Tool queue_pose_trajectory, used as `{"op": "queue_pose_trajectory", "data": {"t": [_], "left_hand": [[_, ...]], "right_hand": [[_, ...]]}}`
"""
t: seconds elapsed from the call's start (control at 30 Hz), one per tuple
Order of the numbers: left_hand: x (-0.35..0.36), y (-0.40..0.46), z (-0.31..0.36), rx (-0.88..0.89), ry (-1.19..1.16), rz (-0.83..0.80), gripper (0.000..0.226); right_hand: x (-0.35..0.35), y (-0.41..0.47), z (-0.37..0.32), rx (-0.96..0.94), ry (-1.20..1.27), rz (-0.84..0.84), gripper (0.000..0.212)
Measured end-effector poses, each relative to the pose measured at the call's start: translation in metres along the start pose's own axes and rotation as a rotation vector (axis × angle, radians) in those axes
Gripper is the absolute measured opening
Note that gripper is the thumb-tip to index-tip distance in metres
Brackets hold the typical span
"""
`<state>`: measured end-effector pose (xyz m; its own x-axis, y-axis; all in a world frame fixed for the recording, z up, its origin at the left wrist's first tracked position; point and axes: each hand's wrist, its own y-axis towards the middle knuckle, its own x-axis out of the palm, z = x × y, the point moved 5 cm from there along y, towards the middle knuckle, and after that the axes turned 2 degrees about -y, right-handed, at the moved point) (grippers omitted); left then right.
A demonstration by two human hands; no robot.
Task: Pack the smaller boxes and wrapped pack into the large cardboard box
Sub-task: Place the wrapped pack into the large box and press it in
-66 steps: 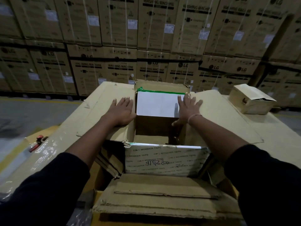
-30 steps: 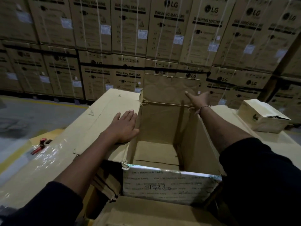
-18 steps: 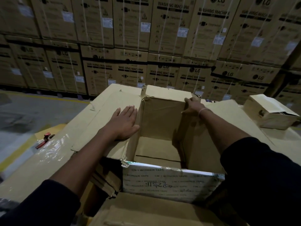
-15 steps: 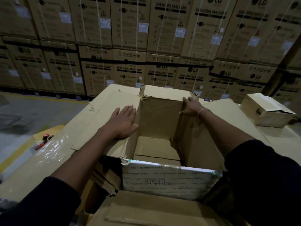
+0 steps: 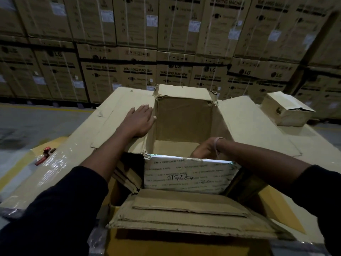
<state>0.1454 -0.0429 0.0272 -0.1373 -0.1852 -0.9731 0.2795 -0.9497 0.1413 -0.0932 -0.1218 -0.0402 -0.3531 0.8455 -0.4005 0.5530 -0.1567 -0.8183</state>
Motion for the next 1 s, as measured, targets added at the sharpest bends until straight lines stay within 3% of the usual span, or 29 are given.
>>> {"op": "queue_pose_trajectory", "data": {"t": [0.1, 0.17, 0.23, 0.47, 0.53, 0.67, 0.8, 0.9, 1.0], "left_hand": [[-0.005, -0.002, -0.001, 0.005, -0.091, 0.075, 0.054], [-0.005, -0.002, -0.002, 0.014, -0.118, 0.097, 0.048], [-0.005, -0.002, -0.003, 0.015, -0.13, 0.11, 0.045], [-0.008, -0.007, 0.0, 0.041, -0.136, 0.088, 0.049], [-0.005, -0.007, -0.003, 0.046, -0.159, 0.097, 0.054], [0.0, -0.006, -0.015, -0.036, -0.314, 0.1, 0.038], [-0.01, -0.006, 0.0, -0.013, -0.218, 0.113, 0.036], [-0.01, -0.005, 0.0, 0.021, -0.12, 0.122, 0.039], [-0.006, -0.002, -0.001, 0.038, -0.069, 0.11, 0.04]], "right_hand": [[-0.016, -0.022, 0.009, 0.04, 0.047, 0.272, 0.037], [-0.021, -0.033, 0.012, 0.064, -0.006, 0.27, 0.05], [-0.035, -0.053, 0.004, 0.07, 0.07, 0.379, 0.061], [-0.086, -0.164, -0.028, -0.096, 0.06, 0.809, 0.062], [-0.088, -0.201, -0.037, -0.142, 0.074, 0.795, 0.055], [-0.054, -0.242, -0.053, -0.27, 0.221, 0.517, 0.06], [-0.008, -0.226, -0.055, -0.234, 0.047, 0.341, 0.051], [0.022, -0.197, -0.045, -0.155, -0.159, 0.538, 0.055], [0.063, -0.157, -0.017, -0.069, -0.245, 0.768, 0.081]]}}
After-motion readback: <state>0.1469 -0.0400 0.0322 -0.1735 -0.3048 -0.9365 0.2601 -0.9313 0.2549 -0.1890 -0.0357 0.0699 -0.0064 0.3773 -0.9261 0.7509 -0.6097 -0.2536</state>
